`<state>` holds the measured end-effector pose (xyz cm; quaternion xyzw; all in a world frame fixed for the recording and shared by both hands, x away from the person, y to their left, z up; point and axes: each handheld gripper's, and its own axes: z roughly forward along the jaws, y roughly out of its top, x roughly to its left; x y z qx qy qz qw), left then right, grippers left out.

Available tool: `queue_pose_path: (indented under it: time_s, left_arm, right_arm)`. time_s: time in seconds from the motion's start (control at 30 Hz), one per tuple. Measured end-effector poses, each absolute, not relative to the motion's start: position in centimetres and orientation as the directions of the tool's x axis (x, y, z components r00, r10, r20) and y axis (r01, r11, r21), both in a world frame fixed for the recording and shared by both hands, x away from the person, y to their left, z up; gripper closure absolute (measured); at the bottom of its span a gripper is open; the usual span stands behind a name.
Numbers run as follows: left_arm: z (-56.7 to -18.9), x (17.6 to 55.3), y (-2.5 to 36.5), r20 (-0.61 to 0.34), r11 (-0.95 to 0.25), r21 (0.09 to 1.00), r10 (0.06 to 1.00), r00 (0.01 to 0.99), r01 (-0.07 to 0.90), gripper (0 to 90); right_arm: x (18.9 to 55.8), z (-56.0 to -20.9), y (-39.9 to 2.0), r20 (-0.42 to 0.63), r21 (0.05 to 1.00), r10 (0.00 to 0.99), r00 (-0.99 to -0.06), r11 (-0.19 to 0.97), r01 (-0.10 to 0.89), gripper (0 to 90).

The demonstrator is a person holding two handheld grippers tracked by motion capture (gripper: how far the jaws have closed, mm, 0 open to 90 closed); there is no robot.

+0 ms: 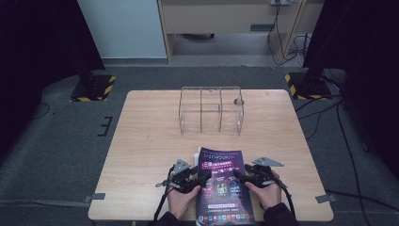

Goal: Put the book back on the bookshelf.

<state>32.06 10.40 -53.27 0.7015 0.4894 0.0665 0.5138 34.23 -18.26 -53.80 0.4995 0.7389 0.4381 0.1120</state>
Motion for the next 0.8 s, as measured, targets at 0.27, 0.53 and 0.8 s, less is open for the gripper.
queue_pose_path:
  time_s: [0.27,0.53,0.8]
  left_arm:
    - [-53.4,31.6,10.3,-0.411,-0.043,0.756,0.746,0.524,0.653,39.9]
    - [-53.7,32.5,9.8,-0.377,-0.048,0.766,0.773,0.51,0.641,38.3]
    - [-52.7,32.2,10.2,-0.435,0.021,0.797,0.714,0.549,0.604,53.7]
  right_arm:
    - [34.2,-53.8,-18.2,0.271,0.759,0.837,-0.474,0.117,0.641,39.3]
    - [34.3,-53.8,-18.4,0.279,0.758,0.838,-0.469,0.108,0.644,39.1]
    - [34.3,-53.8,-18.3,0.269,0.76,0.84,-0.471,0.115,0.64,39.1]
